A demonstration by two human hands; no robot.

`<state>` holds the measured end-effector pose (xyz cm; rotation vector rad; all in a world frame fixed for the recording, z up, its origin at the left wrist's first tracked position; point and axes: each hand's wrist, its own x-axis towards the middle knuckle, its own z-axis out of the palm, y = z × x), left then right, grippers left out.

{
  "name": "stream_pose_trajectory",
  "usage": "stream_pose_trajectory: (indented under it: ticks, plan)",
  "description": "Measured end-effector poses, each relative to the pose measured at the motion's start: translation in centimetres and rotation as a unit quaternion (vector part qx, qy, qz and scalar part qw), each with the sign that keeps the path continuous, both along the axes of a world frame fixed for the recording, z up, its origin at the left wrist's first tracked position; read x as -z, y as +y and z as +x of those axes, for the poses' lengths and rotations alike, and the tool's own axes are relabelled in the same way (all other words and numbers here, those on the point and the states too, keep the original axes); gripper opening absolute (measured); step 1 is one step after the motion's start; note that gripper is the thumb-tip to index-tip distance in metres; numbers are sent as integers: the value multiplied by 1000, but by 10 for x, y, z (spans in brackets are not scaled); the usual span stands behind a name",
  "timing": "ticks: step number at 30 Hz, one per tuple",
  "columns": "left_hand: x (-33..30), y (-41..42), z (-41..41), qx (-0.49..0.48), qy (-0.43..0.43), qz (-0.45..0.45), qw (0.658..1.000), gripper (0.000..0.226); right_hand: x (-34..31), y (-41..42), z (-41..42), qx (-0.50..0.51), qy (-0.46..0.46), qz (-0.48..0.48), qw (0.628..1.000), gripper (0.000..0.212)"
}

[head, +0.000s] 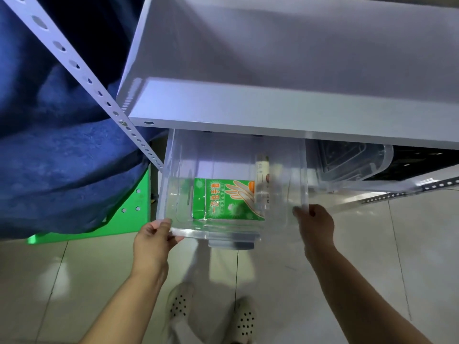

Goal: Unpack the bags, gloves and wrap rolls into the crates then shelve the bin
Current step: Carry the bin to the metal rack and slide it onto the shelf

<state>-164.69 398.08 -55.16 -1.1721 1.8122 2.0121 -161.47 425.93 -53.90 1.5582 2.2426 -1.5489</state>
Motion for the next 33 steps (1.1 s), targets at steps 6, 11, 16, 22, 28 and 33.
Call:
stream_pose_trajectory:
  ticks: [6,11,16,22,28,33]
  plan:
    - [-6,20,-33,-8,0,11,1000,17,-8,7,-17,1,69,-32,997,14]
    - [-3,26,-50,-7,23,12,1000,20,-13,39,-6,83,72,47,993,19]
    - [-4,30,-51,2,17,-6,1000,22,-31,85,-18,145,131,205,959,46]
    - [-3,31,-52,46,31,-40,998,32,-39,110,-52,63,146,129,979,45]
    - [0,25,-49,59,54,-31,996,39,-41,84,-60,-31,160,144,976,18]
    - [-5,20,-50,82,69,-2,994,48,-41,27,-60,-90,173,184,964,22]
